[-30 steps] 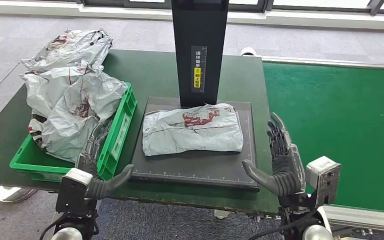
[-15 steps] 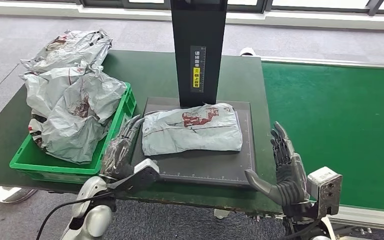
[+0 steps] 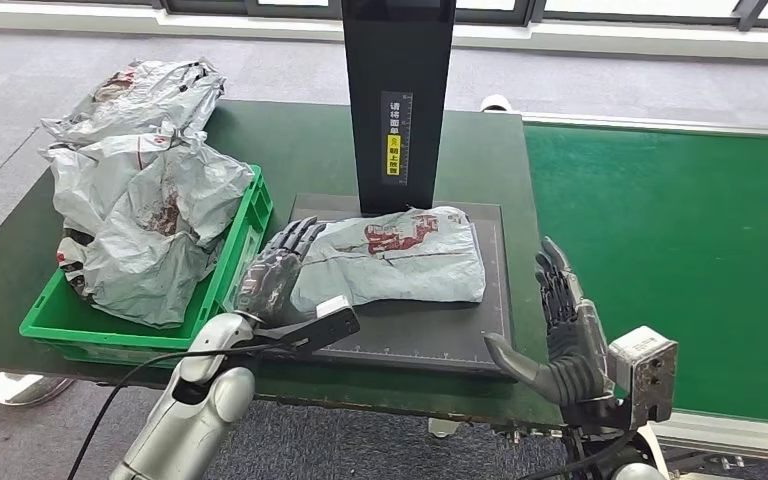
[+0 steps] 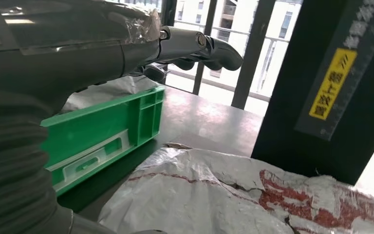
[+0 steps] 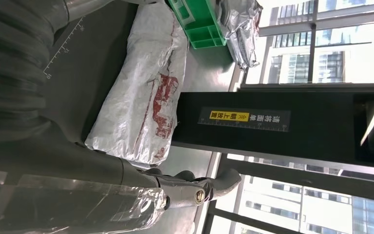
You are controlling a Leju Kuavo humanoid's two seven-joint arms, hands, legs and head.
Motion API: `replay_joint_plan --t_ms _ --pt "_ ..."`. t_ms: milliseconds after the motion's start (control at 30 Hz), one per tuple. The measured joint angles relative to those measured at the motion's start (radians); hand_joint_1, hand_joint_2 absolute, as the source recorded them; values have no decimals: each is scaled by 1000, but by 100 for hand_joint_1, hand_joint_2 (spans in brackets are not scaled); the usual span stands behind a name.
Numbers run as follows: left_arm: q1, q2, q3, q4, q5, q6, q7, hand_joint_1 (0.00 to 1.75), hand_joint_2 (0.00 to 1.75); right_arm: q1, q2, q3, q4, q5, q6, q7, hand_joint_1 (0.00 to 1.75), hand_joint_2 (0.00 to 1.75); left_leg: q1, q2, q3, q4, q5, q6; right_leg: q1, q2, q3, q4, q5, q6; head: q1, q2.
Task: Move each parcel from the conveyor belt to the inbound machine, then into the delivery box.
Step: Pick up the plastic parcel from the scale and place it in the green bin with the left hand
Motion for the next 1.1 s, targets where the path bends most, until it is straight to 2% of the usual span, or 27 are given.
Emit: replay_joint_plan --t_ms 200,433,467,567,600,800,1100 --pt "-173 -15 -78 268 -138 15 28 0 175 -11 22 0 7 15 22 17 0 175 0 0 0 0 2 -1 0 1 0 0 2 0 0 0" --pt "-314 -33 -128 537 -158 -20 31 2 175 -15 40 0 8 19 46 28 0 175 0 0 0 0 2 -1 0 1 0 0 3 0 0 0" --pt "-331 -34 -134 572 -157 -30 30 15 175 -15 41 0 9 18 49 28 0 175 0 0 0 0 2 -1 0 1 0 0 2 0 0 0" --pt "-375 -35 -143 668 -150 -50 29 142 175 -16 42 0 11 13 55 28 0 175 0 0 0 0 2 -1 0 1 0 0 2 0 0 0" --pt "-387 -36 -144 694 -149 -52 31 172 175 -16 42 0 12 10 56 28 0 175 0 0 0 0 2 -1 0 1 0 0 2 0 0 0" --pt "-423 -38 -153 790 -154 -61 37 175 175 -12 44 0 13 3 57 29 0 175 0 1 0 0 2 -1 0 1 0 0 3 0 0 0" --pt "-434 -38 -163 837 -158 -62 38 175 175 -10 47 0 13 -4 44 28 0 175 0 1 1 0 2 -1 0 2 0 0 3 0 0 0"
